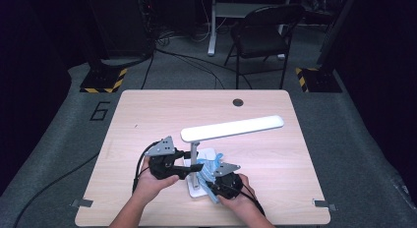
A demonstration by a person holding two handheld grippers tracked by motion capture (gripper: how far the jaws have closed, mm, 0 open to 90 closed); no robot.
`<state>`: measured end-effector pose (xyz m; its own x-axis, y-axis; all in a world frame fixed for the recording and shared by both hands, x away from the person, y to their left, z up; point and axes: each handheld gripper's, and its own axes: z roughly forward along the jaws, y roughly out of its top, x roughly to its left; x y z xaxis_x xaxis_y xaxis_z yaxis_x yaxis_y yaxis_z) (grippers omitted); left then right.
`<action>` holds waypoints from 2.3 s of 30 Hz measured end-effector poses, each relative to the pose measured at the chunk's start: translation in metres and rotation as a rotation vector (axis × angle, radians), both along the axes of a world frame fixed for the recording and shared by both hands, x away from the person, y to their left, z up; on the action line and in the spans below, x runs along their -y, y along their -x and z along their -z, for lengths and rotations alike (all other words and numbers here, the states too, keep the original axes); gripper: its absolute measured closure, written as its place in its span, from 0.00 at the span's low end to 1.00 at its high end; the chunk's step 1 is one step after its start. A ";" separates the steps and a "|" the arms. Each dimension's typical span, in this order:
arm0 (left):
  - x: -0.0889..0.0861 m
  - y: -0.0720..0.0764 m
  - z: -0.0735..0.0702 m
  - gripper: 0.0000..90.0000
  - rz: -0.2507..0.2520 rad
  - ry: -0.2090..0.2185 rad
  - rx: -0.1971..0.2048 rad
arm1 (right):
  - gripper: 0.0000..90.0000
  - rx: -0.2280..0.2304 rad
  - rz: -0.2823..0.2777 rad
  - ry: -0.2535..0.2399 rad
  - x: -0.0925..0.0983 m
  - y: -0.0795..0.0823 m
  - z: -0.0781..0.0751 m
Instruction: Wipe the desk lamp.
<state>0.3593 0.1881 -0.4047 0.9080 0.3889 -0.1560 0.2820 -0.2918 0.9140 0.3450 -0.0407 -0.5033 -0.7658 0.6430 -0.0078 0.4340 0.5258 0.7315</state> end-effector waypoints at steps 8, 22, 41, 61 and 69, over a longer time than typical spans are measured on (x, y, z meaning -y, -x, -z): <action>0.000 0.000 0.000 0.55 0.003 -0.004 0.004 | 0.73 -0.005 0.014 -0.001 -0.006 -0.023 0.001; -0.001 0.000 0.001 0.55 0.005 0.002 0.001 | 0.72 0.002 0.072 -0.024 -0.016 -0.058 0.002; -0.003 -0.001 0.002 0.55 0.009 0.012 0.000 | 0.72 -0.013 0.137 -0.025 -0.029 -0.102 0.000; -0.013 -0.002 0.001 0.54 -0.004 -0.006 0.000 | 0.72 0.016 0.171 -0.044 -0.010 -0.085 0.004; -0.023 -0.003 -0.001 0.54 -0.038 -0.010 -0.005 | 0.72 0.026 0.192 -0.043 -0.001 -0.076 0.004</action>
